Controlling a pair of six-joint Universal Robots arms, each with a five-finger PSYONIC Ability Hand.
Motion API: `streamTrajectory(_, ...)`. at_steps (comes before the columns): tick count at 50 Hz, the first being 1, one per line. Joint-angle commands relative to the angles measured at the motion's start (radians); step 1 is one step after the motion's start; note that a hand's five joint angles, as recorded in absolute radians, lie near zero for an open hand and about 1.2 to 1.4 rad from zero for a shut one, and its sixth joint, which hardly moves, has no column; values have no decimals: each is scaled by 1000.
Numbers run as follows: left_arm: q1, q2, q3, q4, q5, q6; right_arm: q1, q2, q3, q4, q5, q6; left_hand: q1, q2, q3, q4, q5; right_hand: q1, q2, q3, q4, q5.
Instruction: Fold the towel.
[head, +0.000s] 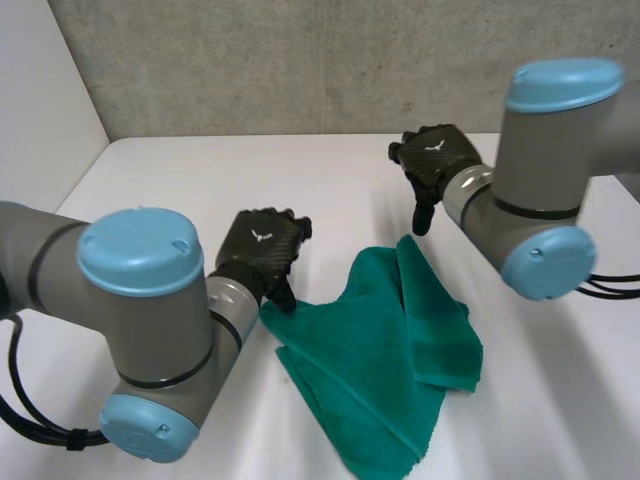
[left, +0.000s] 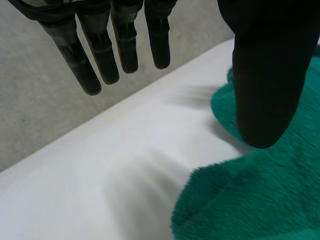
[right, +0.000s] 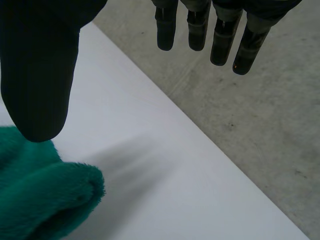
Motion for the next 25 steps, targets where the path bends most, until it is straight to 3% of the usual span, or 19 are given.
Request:
streamTrajectory(1,74,67,-17,-3,-2,0,-1,-314,376,3,-6,57,-40,-36,-39,-23,-20,43,22,35,15,8)
streamTrajectory(6,116,84,-32,-5,-1,0,2,-421,567,-3,-42,108,-40,-36,-39,-23,-20,64,43,55,35,29)
streamTrajectory(9,133,85,-36,-5,-1,0,5,-477,729,-15,-108,186,-43,-39,-42,-26,-22,78,58,70,50,44)
streamTrajectory(16,160,85,-55,-8,-2,-3,14,-509,920,-151,-138,289,-63,-59,-62,-47,-43,131,110,123,103,96)
streamTrajectory(25,170,85,-66,-17,-1,-69,11,-422,1019,-303,-134,286,-69,-65,-68,-53,-49,316,295,307,288,281)
